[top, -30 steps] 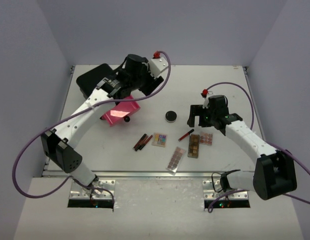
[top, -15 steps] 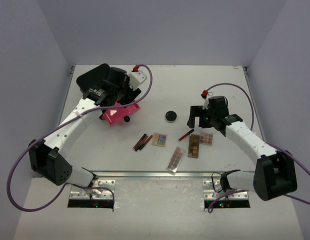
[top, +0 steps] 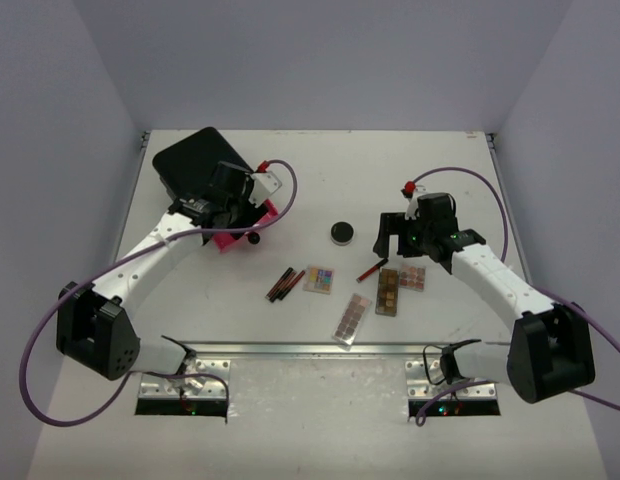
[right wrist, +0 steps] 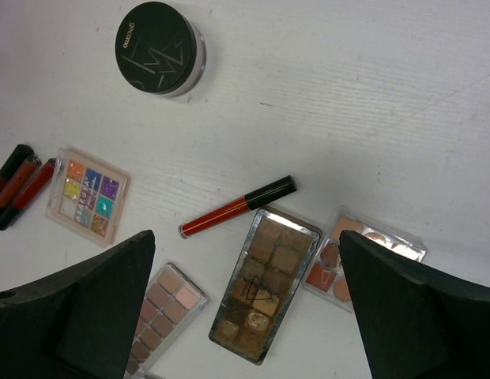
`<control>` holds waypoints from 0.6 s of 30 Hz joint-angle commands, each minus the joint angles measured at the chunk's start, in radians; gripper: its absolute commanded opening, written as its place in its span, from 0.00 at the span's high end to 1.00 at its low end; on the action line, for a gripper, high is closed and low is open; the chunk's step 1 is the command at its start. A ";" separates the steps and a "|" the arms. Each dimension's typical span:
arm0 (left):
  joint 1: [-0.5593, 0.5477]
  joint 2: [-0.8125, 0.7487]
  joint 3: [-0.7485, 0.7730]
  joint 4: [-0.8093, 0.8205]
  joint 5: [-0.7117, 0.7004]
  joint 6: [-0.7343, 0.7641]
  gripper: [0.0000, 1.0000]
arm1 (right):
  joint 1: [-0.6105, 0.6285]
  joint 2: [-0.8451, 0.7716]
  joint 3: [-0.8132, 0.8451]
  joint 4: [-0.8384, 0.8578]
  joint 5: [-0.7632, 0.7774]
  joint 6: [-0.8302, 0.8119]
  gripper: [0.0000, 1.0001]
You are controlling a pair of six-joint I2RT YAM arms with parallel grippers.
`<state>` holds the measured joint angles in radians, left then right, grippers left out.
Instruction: Organize the makeup
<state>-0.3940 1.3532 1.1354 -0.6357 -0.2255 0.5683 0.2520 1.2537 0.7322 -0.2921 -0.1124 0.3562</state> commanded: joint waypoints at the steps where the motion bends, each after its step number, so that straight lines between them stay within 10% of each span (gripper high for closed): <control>1: 0.036 -0.032 -0.014 0.073 -0.031 0.026 0.87 | 0.000 -0.007 0.016 0.024 -0.029 0.007 0.01; 18: 0.085 0.008 -0.053 0.114 -0.017 0.036 0.70 | 0.000 -0.012 0.008 0.014 -0.013 -0.001 0.01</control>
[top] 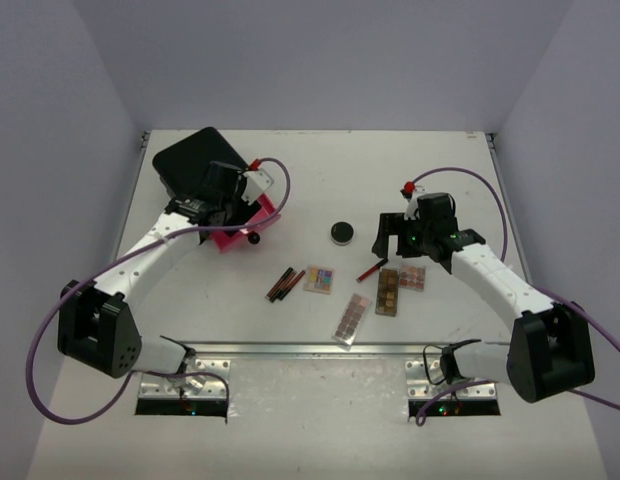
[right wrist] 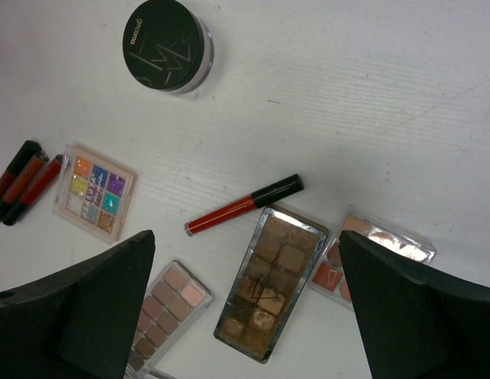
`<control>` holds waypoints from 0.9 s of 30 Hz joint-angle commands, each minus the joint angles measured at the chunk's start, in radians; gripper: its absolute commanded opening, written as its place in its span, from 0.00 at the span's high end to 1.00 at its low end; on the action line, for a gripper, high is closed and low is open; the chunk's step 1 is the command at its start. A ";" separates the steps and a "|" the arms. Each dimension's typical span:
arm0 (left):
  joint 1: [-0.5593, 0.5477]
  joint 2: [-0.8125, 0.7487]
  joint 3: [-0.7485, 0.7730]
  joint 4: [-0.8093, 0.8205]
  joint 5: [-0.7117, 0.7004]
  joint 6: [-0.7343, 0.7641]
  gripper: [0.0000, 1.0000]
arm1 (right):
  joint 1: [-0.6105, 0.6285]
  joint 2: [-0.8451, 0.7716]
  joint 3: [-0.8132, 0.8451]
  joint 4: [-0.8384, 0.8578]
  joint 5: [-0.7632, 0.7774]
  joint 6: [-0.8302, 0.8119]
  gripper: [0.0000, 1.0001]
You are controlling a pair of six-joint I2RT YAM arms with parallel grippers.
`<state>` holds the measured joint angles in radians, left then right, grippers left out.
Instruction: Organize the makeup
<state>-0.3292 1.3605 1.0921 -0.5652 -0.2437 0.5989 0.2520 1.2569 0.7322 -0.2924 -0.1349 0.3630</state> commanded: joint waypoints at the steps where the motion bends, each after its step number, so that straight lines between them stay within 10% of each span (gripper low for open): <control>1: 0.022 0.002 -0.010 0.041 0.001 0.005 0.68 | 0.000 -0.015 0.009 0.015 0.009 -0.008 0.01; 12: 0.027 0.008 -0.013 0.016 0.024 0.006 0.31 | 0.001 -0.001 0.022 0.013 -0.007 -0.006 0.01; 27: 0.028 0.008 0.052 -0.003 0.063 -0.009 0.24 | 0.001 -0.006 0.034 0.018 -0.021 -0.001 0.01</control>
<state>-0.3122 1.3636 1.0791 -0.5747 -0.2205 0.6009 0.2520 1.2572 0.7322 -0.2968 -0.1358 0.3626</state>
